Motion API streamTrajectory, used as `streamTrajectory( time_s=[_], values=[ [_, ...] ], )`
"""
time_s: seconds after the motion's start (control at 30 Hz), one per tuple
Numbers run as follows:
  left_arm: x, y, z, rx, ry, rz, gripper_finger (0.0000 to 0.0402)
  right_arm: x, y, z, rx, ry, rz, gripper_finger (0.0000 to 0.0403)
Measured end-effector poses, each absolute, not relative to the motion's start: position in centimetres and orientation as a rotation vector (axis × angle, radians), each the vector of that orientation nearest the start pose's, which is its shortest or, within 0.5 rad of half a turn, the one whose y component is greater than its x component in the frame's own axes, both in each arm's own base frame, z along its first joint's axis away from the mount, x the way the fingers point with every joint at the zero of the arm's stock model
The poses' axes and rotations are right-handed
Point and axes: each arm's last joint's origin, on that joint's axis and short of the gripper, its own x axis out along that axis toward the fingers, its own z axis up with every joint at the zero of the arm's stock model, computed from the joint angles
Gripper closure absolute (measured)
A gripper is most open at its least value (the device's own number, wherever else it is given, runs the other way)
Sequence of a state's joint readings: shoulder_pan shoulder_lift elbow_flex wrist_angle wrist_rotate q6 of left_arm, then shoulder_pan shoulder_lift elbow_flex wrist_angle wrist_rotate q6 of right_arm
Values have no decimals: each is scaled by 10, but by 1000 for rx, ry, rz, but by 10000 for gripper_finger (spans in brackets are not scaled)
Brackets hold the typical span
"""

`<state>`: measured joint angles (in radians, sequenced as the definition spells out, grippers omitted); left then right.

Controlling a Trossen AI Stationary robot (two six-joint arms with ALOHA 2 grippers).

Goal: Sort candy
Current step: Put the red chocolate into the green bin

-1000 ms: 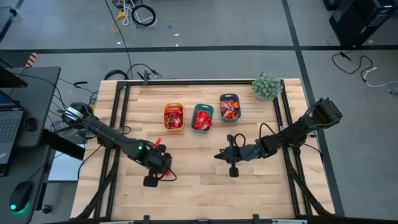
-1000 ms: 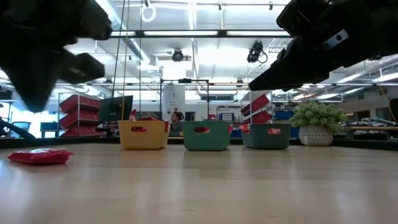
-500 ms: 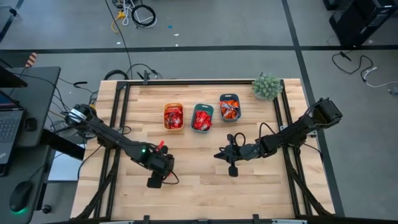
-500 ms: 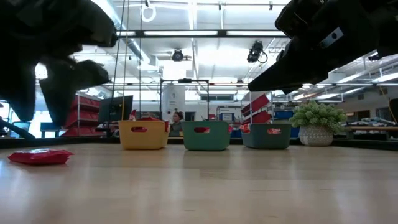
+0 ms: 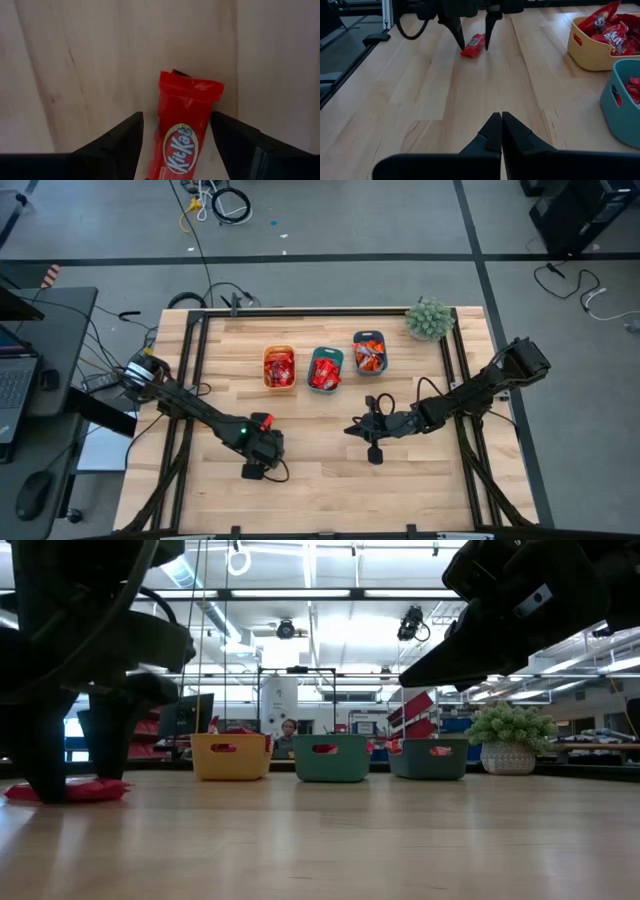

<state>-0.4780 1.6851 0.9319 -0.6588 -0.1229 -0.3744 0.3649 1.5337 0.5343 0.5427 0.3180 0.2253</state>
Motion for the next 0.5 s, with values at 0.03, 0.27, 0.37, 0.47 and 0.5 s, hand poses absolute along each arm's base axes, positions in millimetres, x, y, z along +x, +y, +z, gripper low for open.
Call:
streamTrajectory(
  time_s=[0.03,0.27,0.37,0.47,0.5],
  values=[
    [256,-128,145,108,1381,-35,165,263,91,152,68,434,-2,403],
    [256,-130,141,80,1423,-72,190,263,91,151,67,437,-3,403],
    [259,-132,146,74,1420,-80,216,263,91,151,67,437,-3,403],
    [267,-132,153,42,1410,-95,256,263,91,151,67,438,-3,403],
    [270,-131,156,29,1396,-94,272,263,91,151,67,438,-3,403]
  ],
)
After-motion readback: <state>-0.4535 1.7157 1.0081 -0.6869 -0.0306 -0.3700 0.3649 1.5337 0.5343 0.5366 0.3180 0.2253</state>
